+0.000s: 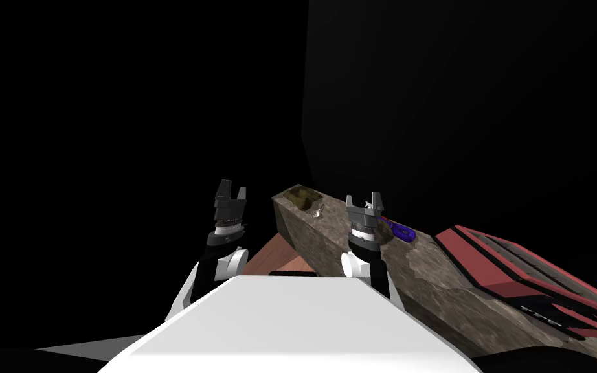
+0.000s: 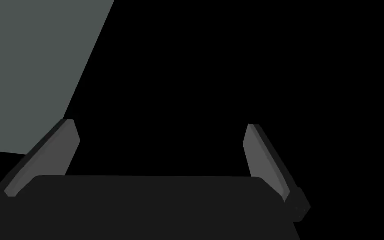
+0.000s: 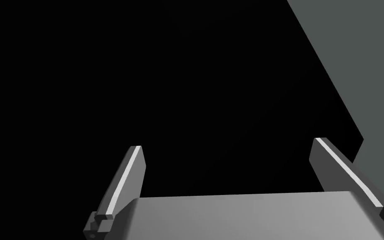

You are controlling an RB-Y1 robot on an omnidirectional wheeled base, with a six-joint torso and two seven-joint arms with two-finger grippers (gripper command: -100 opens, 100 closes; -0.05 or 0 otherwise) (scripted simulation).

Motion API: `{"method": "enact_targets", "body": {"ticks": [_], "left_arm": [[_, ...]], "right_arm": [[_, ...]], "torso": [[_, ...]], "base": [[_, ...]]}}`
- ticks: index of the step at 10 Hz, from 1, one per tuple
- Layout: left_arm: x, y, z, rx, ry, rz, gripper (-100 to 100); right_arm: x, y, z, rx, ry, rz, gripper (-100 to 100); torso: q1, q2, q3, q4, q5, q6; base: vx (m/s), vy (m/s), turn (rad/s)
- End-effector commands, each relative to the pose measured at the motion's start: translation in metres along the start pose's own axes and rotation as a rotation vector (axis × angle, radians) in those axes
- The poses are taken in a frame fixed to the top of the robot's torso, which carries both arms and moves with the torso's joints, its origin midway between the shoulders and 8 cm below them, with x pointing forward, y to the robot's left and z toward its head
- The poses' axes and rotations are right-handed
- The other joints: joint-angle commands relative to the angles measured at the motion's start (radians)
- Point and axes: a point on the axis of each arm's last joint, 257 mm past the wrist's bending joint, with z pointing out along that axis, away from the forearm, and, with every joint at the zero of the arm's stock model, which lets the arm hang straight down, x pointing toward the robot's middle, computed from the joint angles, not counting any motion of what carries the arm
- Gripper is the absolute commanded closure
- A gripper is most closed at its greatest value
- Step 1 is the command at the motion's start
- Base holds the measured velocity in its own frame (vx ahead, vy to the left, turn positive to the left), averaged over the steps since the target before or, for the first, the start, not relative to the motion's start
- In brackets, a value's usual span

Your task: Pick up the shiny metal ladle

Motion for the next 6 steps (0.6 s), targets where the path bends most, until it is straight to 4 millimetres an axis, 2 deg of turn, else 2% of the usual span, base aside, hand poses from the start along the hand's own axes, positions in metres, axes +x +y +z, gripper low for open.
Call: {"method": "enact_targets", "body": {"ticks": [1,6], "left_arm": [[0.0,0.0,0.0,0.0,0.0,0.0,0],[0.0,0.0,0.0,0.0,0.0,0.0,0]], "right_arm": [[0.0026,-0.0012,-0.0005,0.007,0.038,-0.033,-100],[0.0076,-0.0089,-0.0059,0.038,0.207,-0.241,-100]], "torso": [[0.0,0.0,0.0,0.0,0.0,0.0],[-0.004,0.002,0.001,0.001,-0.001,0.0]], "base": [[-0.01,-0.01,0.031],[-0.028,-0.04,0.094]]}}
